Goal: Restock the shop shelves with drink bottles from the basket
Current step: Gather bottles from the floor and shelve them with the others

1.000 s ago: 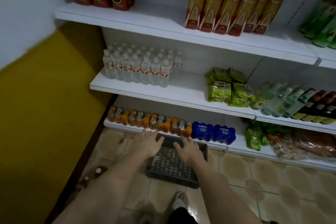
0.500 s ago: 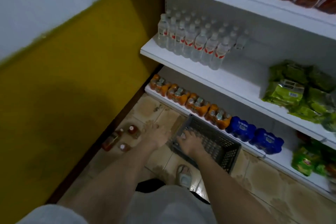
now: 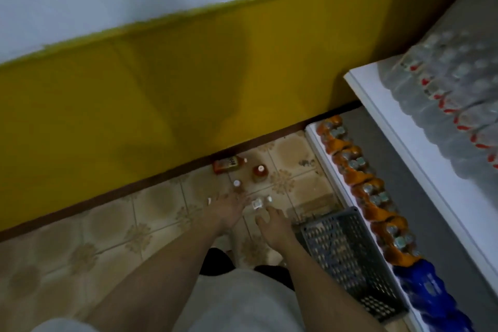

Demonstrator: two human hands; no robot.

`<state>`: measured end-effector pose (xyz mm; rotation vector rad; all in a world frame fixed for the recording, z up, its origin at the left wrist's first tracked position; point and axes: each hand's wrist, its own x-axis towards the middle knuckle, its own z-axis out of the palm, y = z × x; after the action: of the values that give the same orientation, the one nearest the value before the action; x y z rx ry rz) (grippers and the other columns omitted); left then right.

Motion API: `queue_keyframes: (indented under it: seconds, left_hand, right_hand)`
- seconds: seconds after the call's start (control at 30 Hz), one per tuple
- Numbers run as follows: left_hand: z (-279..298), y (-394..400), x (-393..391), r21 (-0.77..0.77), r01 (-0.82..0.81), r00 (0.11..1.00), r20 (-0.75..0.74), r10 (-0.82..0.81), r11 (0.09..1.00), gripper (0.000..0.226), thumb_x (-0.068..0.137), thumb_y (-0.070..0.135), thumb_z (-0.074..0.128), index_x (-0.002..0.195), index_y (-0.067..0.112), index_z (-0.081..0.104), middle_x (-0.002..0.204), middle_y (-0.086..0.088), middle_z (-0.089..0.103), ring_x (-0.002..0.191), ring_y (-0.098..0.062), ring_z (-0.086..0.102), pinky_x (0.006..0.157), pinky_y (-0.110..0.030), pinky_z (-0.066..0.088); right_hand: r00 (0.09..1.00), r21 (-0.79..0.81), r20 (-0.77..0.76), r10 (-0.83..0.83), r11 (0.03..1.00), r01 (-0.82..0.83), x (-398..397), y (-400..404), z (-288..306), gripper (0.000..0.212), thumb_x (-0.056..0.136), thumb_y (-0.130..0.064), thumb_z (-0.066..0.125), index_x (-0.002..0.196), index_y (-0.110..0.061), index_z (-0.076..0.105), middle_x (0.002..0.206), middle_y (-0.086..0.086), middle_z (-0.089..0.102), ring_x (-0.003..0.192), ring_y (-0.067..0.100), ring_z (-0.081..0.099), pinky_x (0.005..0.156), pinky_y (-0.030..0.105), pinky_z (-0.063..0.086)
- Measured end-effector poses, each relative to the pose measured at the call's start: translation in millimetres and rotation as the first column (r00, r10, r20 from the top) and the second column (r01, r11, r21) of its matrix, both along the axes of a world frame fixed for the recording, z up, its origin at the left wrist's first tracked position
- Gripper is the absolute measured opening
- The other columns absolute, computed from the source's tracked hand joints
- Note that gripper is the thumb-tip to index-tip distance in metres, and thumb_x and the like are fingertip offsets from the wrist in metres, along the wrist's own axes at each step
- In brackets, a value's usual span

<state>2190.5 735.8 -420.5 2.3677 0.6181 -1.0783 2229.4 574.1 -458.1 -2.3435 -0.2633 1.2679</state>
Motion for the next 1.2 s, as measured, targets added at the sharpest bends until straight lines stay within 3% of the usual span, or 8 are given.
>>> queue_keyframes:
  seconds: [0.2, 0.47, 0.6, 0.7, 0.87, 0.97, 1.03, 1.2]
  left_hand:
    - [-50.3, 61.2, -6.4, -0.026, -0.199, 0.979, 0.037, 0.200, 0.980, 0.054, 0.103, 0.053, 0.028, 0.149, 0.026, 0.037, 0.156, -0.007, 0.037, 0.144, -0.032, 0.028, 0.114, -0.049, 0.025]
    - [-115.9, 59.9, 30.7, -0.232, -0.428, 0.885, 0.090, 0.457, 0.874, 0.051, 0.103, 0.046, 0.042, 0.149, 0.023, 0.043, 0.152, -0.004, 0.047, 0.137, -0.025, 0.045, 0.112, -0.035, 0.036]
    - [-194.2, 44.8, 59.1, -0.310, -0.559, 0.794, 0.064, 0.604, 0.769, 0.041, 0.103, 0.031, 0.049, 0.143, 0.022, 0.051, 0.145, -0.001, 0.056, 0.132, -0.021, 0.052, 0.111, -0.032, 0.039]
    - [-273.3, 30.8, 84.3, -0.333, -0.654, 0.712, 0.030, 0.701, 0.679, 0.035, 0.099, 0.015, 0.057, 0.134, 0.015, 0.058, 0.132, -0.005, 0.064, 0.120, -0.023, 0.060, 0.101, -0.027, 0.043]
    - [-413.2, 20.4, 138.6, -0.370, -0.712, 0.627, 0.047, 0.778, 0.596, 0.039, 0.094, -0.003, 0.057, 0.132, 0.003, 0.055, 0.116, -0.001, 0.059, 0.113, -0.026, 0.061, 0.078, -0.011, 0.041]
    - [-489.7, 20.3, 165.4, -0.380, -0.730, 0.609, 0.014, 0.793, 0.568, 0.055, 0.093, -0.008, 0.056, 0.144, 0.002, 0.039, 0.120, 0.000, 0.050, 0.110, -0.024, 0.052, 0.072, -0.012, 0.047]
    - [-528.5, 21.5, 183.1, -0.367, -0.779, 0.539, 0.024, 0.842, 0.509, 0.071, 0.089, -0.008, 0.061, 0.150, 0.009, 0.031, 0.135, -0.010, 0.047, 0.115, -0.028, 0.052, 0.078, -0.018, 0.053]
    - [-585.2, 24.2, 212.6, -0.331, -0.705, 0.620, 0.142, 0.772, 0.627, 0.098, 0.080, 0.007, 0.079, 0.156, 0.010, 0.017, 0.155, -0.016, 0.035, 0.142, -0.030, 0.038, 0.115, -0.046, 0.037]
  right_hand:
    - [0.999, 0.027, -0.040, -0.023, 0.999, 0.025, 2.8, 75.0, -22.2, 0.062, 0.102, -0.041, 0.046, 0.155, -0.014, 0.027, 0.157, 0.014, 0.031, 0.137, 0.034, 0.040, 0.107, 0.037, 0.037]
    - [0.984, 0.029, -0.131, -0.122, 0.991, 0.127, 43.2, 81.0, -76.9, 0.063, 0.094, -0.030, 0.063, 0.149, -0.012, 0.037, 0.145, 0.011, 0.049, 0.132, 0.029, 0.048, 0.100, 0.029, 0.040]
    - [0.982, -0.018, -0.135, -0.133, 0.991, 0.132, 94.7, 66.1, -159.0, 0.062, 0.082, -0.032, 0.067, 0.134, -0.005, 0.048, 0.125, 0.015, 0.057, 0.113, 0.032, 0.058, 0.094, 0.045, 0.052]
    - [0.982, -0.039, -0.161, -0.103, 0.994, 0.098, 139.7, 54.6, -236.9, 0.051, 0.083, -0.024, 0.073, 0.126, -0.007, 0.053, 0.111, 0.007, 0.059, 0.094, 0.014, 0.060, 0.077, 0.018, 0.053]
    - [0.995, -0.050, -0.097, 0.029, 0.998, -0.034, 209.4, 45.1, -377.0, 0.078, 0.078, -0.031, 0.079, 0.144, -0.018, 0.039, 0.133, 0.001, 0.052, 0.120, 0.022, 0.055, 0.098, 0.044, 0.051]
    - [0.996, -0.005, -0.031, 0.078, 0.997, -0.078, 239.0, 46.0, -444.6, 0.092, 0.072, -0.039, 0.081, 0.149, -0.020, 0.034, 0.142, 0.006, 0.049, 0.127, 0.024, 0.051, 0.103, 0.044, 0.048]
    - [0.995, 0.004, 0.011, 0.097, 0.995, -0.097, 254.7, 50.8, -483.2, 0.095, 0.077, -0.027, 0.081, 0.153, -0.017, 0.025, 0.148, 0.010, 0.040, 0.132, 0.027, 0.045, 0.105, 0.043, 0.046]
    - [0.947, 0.053, 0.205, 0.249, 0.963, -0.264, 274.1, 82.0, -551.5, 0.101, 0.077, -0.011, 0.081, 0.156, -0.020, 0.019, 0.155, 0.012, 0.030, 0.136, 0.031, 0.043, 0.105, 0.040, 0.045]
